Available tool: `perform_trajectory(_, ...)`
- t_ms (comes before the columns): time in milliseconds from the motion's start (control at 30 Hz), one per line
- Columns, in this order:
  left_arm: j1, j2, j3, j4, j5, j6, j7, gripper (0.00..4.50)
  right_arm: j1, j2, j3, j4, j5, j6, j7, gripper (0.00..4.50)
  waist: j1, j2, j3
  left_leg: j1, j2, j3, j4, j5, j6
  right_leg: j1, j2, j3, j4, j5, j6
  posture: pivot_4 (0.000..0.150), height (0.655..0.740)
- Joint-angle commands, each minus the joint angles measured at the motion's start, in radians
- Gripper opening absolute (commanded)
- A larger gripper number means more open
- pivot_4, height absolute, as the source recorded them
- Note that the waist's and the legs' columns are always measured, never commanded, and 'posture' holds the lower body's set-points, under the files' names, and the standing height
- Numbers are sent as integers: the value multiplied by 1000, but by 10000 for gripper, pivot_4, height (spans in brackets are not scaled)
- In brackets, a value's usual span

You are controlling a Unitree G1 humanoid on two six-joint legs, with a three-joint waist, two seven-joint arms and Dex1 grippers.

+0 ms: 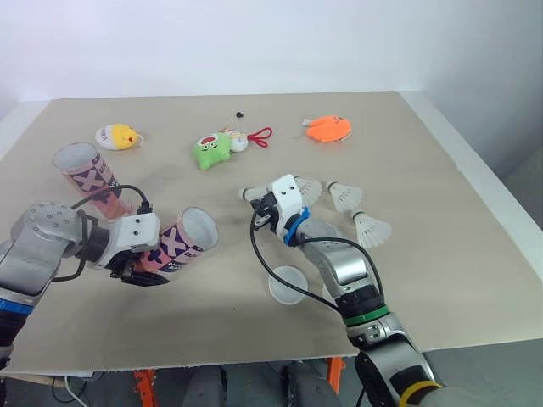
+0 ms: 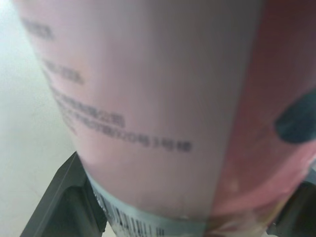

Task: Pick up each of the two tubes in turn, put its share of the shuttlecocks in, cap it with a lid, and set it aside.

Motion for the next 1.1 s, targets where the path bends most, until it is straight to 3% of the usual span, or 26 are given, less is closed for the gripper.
perform_trajectory(33,17,8,-12,-22,-12,5,-6,33177,18,-78,-27,-218,92,-25,156,449,0,0,0,-1,0,0,0,0,0,0,0,0,0,0,0,1500,7400)
perform_trajectory(200,16,14,-13,-18,-13,-1,-10,33177,35,-248,-108,-527,364,108,389,449,1,0,0,-2,0,-1,0,0,0,-1,0,0,-1,0,0,1500,7400)
perform_trajectory(300,12,14,-17,-10,-11,-8,-13,33177,28,-375,-78,-638,401,171,475,449,1,0,0,-1,0,-2,0,-1,0,0,0,-2,-1,-1,-1,1500,7400)
perform_trajectory(433,-6,7,-28,4,-6,-12,-15,33177,8,-431,17,-672,342,151,510,449,0,1,1,0,2,-3,0,-1,0,0,3,-2,-1,-4,3,1500,7400)
perform_trajectory(600,-21,-1,-36,2,-11,-11,-17,33177,-52,-394,194,-579,152,14,500,449,2,1,1,0,3,-3,1,0,0,0,5,-2,0,-3,3,1500,7400)
perform_trajectory(733,-24,1,-39,7,-10,-13,-15,33177,-86,-346,224,-527,105,-40,493,449,2,1,1,-2,3,-2,2,0,0,0,4,-1,0,-3,4,1500,7400)
perform_trajectory(800,-18,3,-37,-1,-13,-9,-12,33177,-97,-322,209,-534,135,-19,504,6829,2,1,1,-2,3,-3,2,0,0,0,4,-1,0,-3,3,1500,7400)
perform_trajectory(967,7,12,-23,-20,-21,-3,-5,33177,-140,-331,111,-559,264,98,543,27812,3,1,1,-2,3,-4,2,0,0,0,4,-3,0,-3,3,1500,7400)
perform_trajectory(1033,10,12,-20,-21,-22,-1,-4,33177,-191,-342,72,-531,303,142,560,27812,2,1,1,-2,3,-4,3,0,0,0,4,-2,0,0,-1,1500,7400)
perform_trajectory(1100,9,11,-19,-21,-22,1,-4,33177,-244,-361,84,-479,278,127,592,22603,1,1,1,-2,3,-4,3,0,0,0,4,-2,0,0,-2,1500,7400)
